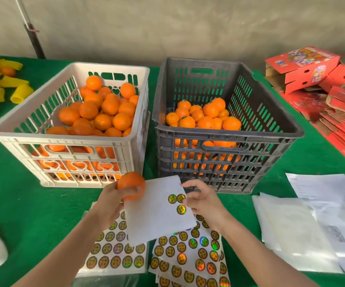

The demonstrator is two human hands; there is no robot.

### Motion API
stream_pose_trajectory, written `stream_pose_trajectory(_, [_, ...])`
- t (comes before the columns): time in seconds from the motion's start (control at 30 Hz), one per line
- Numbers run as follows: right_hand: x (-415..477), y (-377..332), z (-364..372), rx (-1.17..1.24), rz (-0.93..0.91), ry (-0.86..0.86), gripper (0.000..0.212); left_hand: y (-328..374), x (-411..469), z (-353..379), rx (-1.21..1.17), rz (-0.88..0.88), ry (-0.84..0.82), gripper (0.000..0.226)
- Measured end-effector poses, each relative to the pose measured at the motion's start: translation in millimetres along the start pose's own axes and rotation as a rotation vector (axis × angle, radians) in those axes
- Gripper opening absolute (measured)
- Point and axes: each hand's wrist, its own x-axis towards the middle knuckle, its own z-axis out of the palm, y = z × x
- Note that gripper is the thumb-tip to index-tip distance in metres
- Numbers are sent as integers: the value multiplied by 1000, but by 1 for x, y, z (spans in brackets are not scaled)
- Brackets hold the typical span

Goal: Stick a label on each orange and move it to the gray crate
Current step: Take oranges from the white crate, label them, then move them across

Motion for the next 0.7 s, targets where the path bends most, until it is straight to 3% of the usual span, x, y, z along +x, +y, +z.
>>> stream_pose_trajectory(0.13, [-1,-1,6,-166,-134,89,32,6,-9,-3,304,78,1,95])
stream_pose_trajectory(0.23, [-3,-4,8,-259,-187,42,30,22,-16,6,491,138,-155,111])
stream_pose_trajectory(0.37, [-5,-10,9,-303,-241,-8,27,37,-13,21,620,106,-319,90])
stream_pose_trajectory(0.53, [-11,-18,7,-282,-343,-5,30,31,0,19,522,45,-317,80])
stream_pose_trajectory(0.7, [-11,-15,10,-203,-305,83,22,27,8,14,511,12,-347,75])
